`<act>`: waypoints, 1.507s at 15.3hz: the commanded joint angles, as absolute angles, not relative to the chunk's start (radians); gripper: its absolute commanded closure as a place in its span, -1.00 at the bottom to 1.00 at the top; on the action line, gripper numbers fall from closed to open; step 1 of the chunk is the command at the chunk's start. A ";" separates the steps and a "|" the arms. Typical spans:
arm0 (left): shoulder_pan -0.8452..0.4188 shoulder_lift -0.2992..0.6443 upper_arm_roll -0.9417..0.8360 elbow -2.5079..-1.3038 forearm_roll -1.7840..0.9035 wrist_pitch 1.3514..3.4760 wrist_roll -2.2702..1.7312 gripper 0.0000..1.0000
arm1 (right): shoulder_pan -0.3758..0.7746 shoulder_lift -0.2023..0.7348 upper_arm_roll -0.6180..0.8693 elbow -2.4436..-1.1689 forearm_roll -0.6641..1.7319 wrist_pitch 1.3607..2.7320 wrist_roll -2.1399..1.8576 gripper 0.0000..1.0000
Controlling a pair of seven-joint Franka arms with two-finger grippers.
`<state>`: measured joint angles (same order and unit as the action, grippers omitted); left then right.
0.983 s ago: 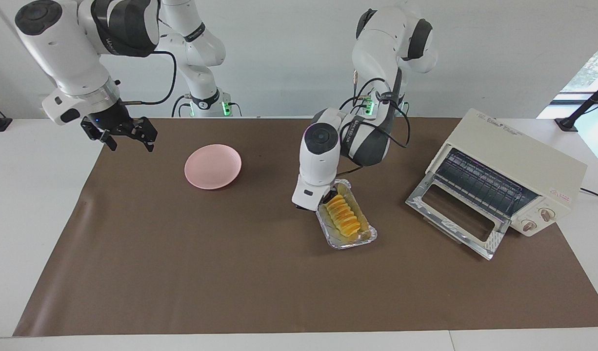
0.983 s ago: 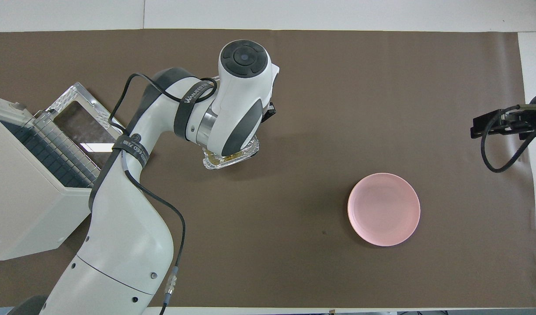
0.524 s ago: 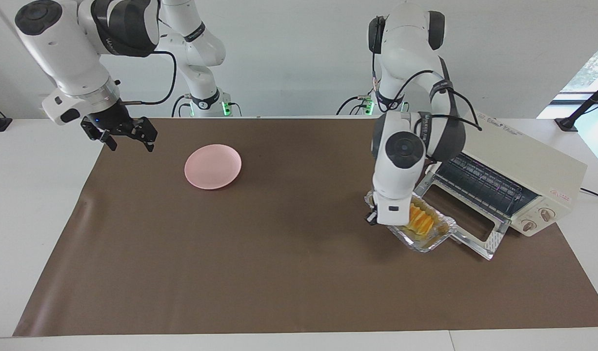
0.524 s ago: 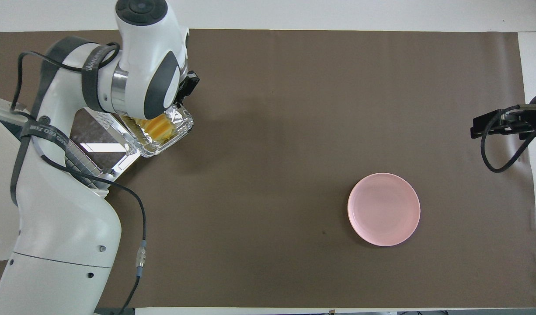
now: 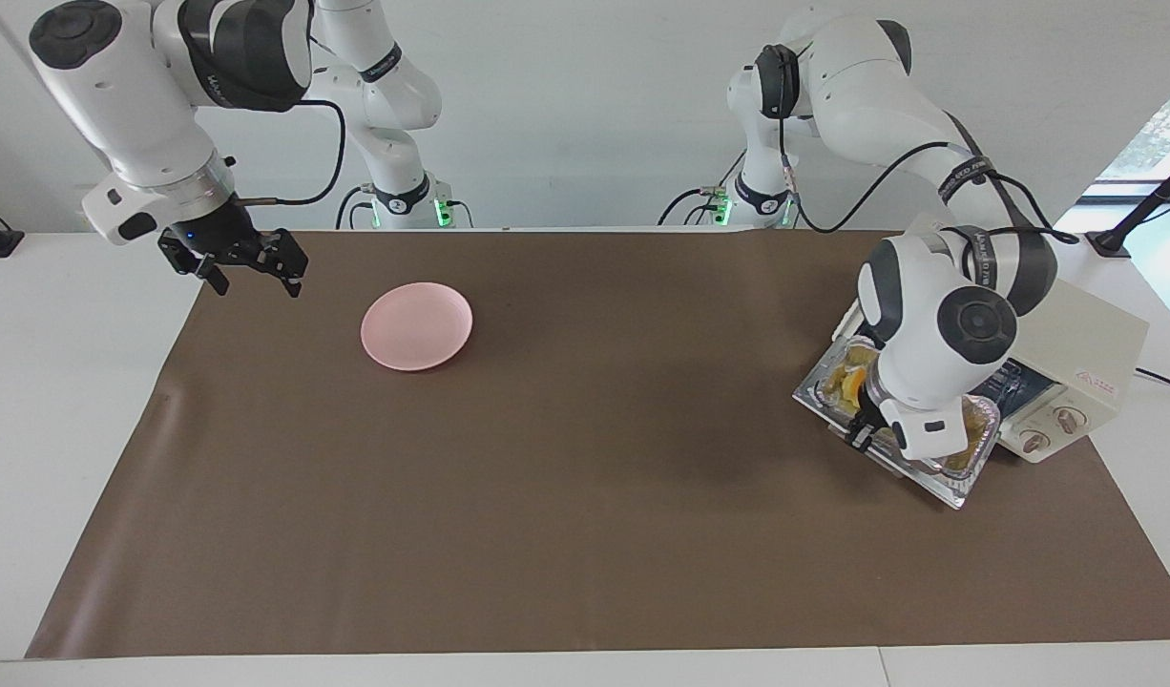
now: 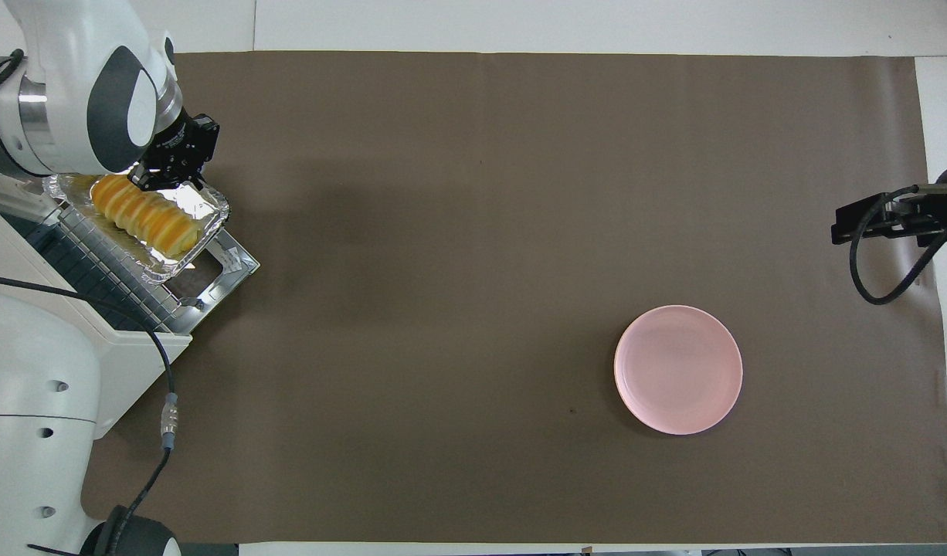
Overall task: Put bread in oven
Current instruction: 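Lower the foil tray into the oven and open the left gripper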
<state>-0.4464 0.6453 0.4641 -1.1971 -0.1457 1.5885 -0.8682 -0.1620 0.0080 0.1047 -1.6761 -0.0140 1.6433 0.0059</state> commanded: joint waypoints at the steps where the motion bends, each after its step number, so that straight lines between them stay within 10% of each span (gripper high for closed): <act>1: -0.390 0.623 0.466 -1.224 -0.144 1.563 -0.877 1.00 | -0.167 -0.008 0.112 -1.690 -0.031 1.637 0.011 -1.00; 23: -0.359 0.430 0.466 -1.517 -0.135 1.549 -0.724 1.00 | -0.167 -0.008 0.112 -1.692 -0.031 1.637 0.011 -1.00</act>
<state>-0.3554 0.4693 0.4669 -1.4558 -0.1450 1.5375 -0.7424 -0.1620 0.0080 0.1047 -1.6761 -0.0140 1.6433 0.0059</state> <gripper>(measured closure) 0.982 0.000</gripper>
